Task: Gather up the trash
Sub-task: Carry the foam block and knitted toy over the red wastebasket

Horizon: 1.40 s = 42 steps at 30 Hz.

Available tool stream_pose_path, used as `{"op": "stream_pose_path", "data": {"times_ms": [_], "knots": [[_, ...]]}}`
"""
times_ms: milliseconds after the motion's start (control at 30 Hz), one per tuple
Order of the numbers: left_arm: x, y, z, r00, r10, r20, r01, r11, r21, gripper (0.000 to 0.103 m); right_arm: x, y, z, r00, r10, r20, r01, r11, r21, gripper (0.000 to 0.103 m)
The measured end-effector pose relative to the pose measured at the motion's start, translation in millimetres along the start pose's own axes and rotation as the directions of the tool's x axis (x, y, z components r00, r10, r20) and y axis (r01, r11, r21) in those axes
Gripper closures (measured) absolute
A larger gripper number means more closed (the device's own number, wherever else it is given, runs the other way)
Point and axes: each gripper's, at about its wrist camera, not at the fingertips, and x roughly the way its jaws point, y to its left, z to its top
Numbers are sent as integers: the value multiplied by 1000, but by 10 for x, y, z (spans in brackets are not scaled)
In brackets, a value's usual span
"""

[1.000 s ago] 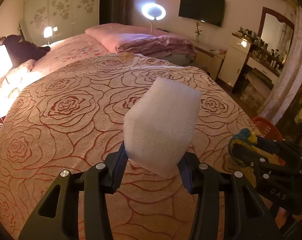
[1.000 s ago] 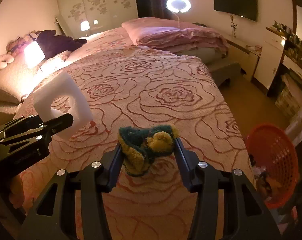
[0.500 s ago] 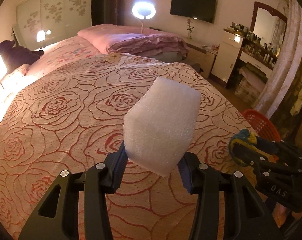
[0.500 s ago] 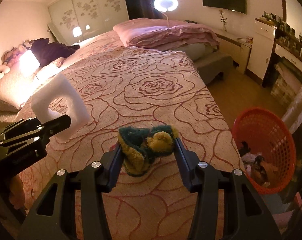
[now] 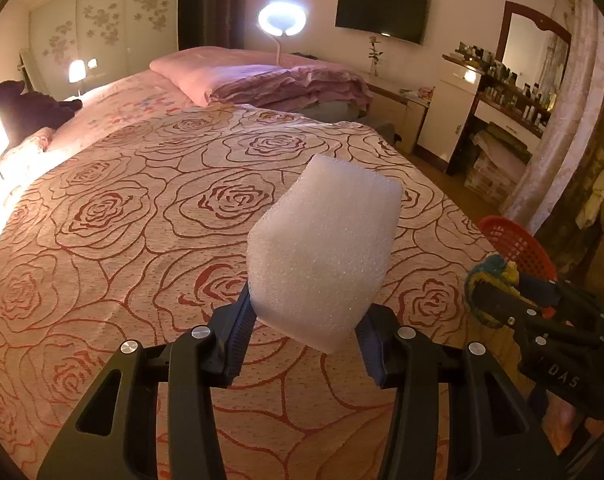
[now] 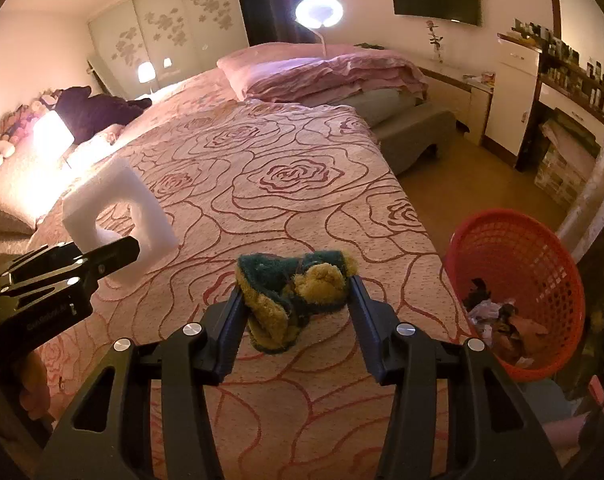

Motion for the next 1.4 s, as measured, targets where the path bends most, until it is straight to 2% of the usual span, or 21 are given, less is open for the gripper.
{"op": "stream_pose_path", "data": {"times_ms": [367, 700, 1033, 1400], "knots": [[72, -138, 12, 1000, -24, -16, 24, 1000, 19, 58, -42, -189, 3, 1000, -20, 16, 19, 999, 42, 55], [195, -608, 110, 996, -78, -32, 82, 989, 122, 58, -165, -674, 30, 996, -80, 46, 73, 988, 133, 55], [444, -1364, 241, 978, -187, -92, 205, 947, 247, 58, -315, -1430, -51, 982, -184, 47, 167, 955, 245, 55], [823, -2046, 308, 940, -274, -204, 328, 892, 311, 58, -134, -1978, -207, 972, -232, -28, 229, 920, 317, 54]]}}
